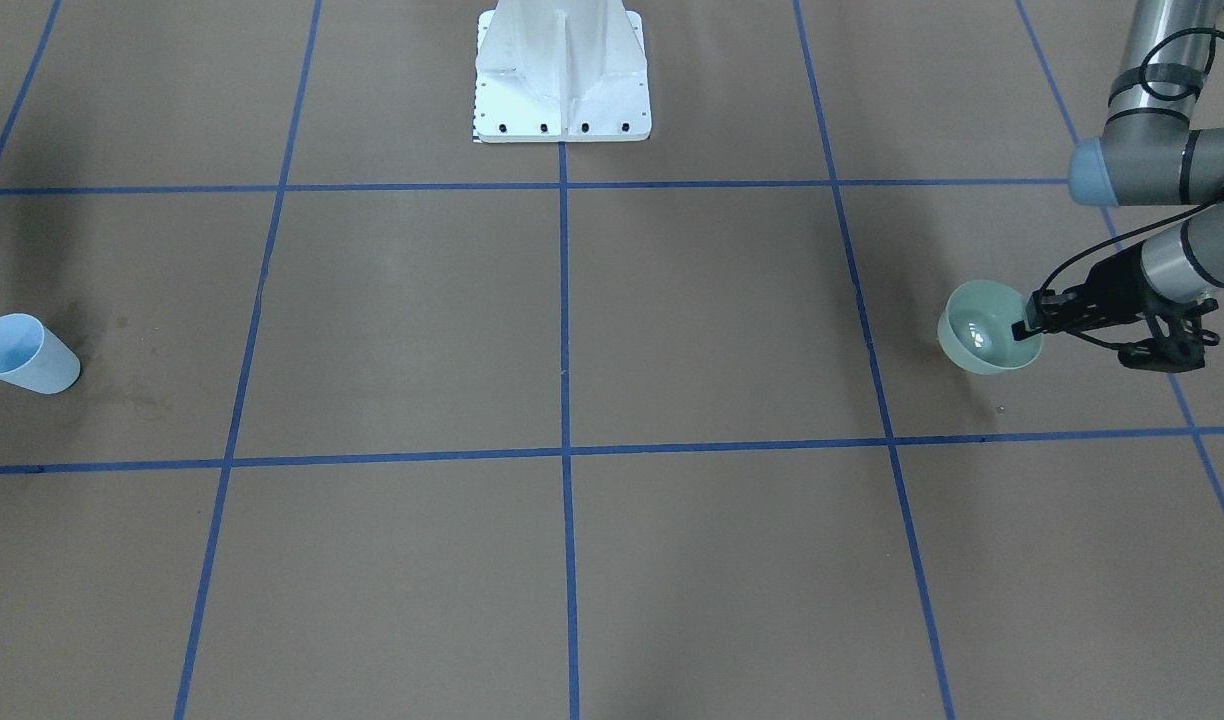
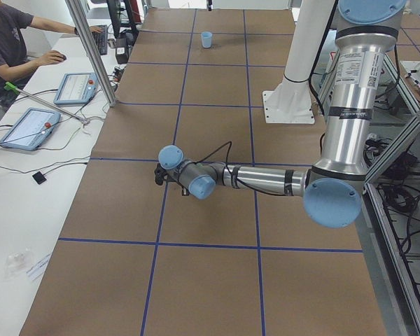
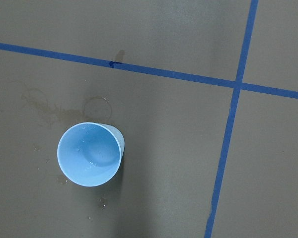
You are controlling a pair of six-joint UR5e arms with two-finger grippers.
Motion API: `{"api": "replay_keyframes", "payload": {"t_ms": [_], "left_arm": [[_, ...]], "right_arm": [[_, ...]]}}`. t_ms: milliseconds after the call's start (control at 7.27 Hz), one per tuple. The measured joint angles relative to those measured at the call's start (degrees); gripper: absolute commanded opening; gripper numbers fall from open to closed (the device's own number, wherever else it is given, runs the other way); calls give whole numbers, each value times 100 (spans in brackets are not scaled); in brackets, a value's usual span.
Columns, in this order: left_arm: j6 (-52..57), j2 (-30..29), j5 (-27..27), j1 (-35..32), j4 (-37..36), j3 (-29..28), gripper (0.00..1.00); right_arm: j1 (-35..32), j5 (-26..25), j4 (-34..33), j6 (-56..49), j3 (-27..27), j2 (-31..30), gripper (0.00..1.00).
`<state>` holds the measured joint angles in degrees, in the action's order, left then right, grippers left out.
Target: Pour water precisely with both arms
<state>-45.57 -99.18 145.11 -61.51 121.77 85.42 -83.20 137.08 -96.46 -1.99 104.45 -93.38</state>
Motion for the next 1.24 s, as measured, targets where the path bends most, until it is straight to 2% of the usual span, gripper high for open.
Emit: {"api": "replay_keyframes", "payload": {"t_ms": [138,275,550,825,1238], "left_arm": [[-1004,-522,-7,384,0,172,0],[-2075,-1147,-269,929,-14,256,0],[-3274,-2289,-1395,2047,-519,231,0],[-3499,-3153,-2195,2628,-1358,-57,0],[-3528,-3500,-2541,2900,-1584,-435,0]], "right_arm": [[13,2,21,-1,-12,-1,99],[19,3,30,-2,-17,1,99],[23,1,37,-3,-26,4,99],[34,1,39,-3,-29,4,99],[90,3,44,-3,-49,7,99]]}}
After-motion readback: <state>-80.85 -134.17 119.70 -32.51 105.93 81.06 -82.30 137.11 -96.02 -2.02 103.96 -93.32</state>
